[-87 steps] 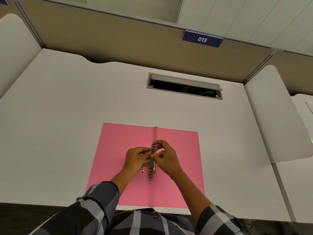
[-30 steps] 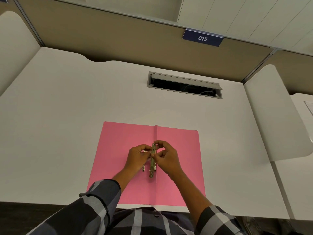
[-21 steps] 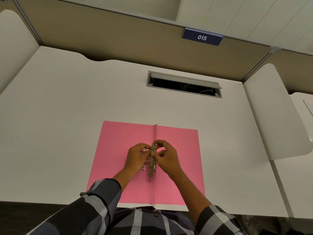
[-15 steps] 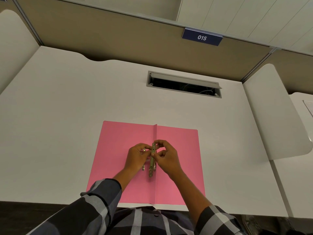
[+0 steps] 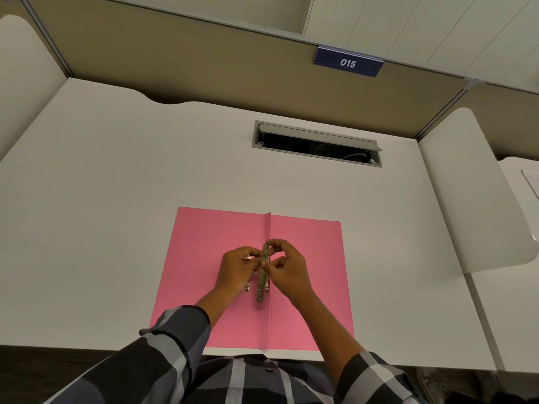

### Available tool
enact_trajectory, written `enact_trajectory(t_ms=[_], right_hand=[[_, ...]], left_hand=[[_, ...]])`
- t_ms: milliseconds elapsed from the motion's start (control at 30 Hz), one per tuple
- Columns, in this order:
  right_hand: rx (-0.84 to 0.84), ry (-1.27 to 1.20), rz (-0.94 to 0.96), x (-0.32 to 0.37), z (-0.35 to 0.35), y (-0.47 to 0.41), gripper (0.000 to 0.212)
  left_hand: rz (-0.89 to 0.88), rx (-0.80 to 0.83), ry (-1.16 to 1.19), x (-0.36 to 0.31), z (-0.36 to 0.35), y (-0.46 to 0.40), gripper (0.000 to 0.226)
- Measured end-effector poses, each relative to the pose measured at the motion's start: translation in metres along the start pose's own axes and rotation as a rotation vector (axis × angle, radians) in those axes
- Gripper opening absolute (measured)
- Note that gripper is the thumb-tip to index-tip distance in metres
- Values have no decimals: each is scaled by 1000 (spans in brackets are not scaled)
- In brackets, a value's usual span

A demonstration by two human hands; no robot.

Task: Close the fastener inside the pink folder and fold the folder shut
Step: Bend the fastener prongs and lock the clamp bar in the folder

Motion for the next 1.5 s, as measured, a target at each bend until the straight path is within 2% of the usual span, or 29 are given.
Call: enact_trajectory(t_ms=[267, 467, 633, 867, 967, 1067, 1167, 1300, 1500], right_hand=[[-25, 28, -15, 1, 0, -4, 48], [-23, 77, -37, -3, -3, -7, 44], [5, 198, -33, -5, -10, -12, 47], [81, 392, -28, -1, -22, -19, 53], [95, 438, -2, 2, -24, -20, 59], [98, 494, -14, -4, -25, -23, 49], [84, 480, -49, -10, -22, -25, 54], [58, 448, -87, -15, -18, -23, 67], [-16, 364, -203, -33, -7, -20, 60]], left_hand=[[57, 25, 71, -1, -4, 1, 16], [52, 0, 36, -1, -2, 2, 22], [-52, -18, -181, -3, 9, 10, 24], [-271, 143, -532, -1, 13, 35, 29], [-276, 194, -593, 4, 9, 42, 32], [-258, 225, -660, 9, 4, 46, 31], [-276, 242, -689, 11, 1, 47, 31], [-327, 295, -754, 15, -2, 47, 42], [-292, 440, -882, 23, -12, 46, 71]])
Point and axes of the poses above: each hand's wrist, its own y-axis away from the middle knuckle, its own z-axis out of the back of the hand, x = y × z, the point moved 6 cm from there along -y, towards the middle knuckle, and after that the axes turned 14 degrees about y, right-handed, at the moved point
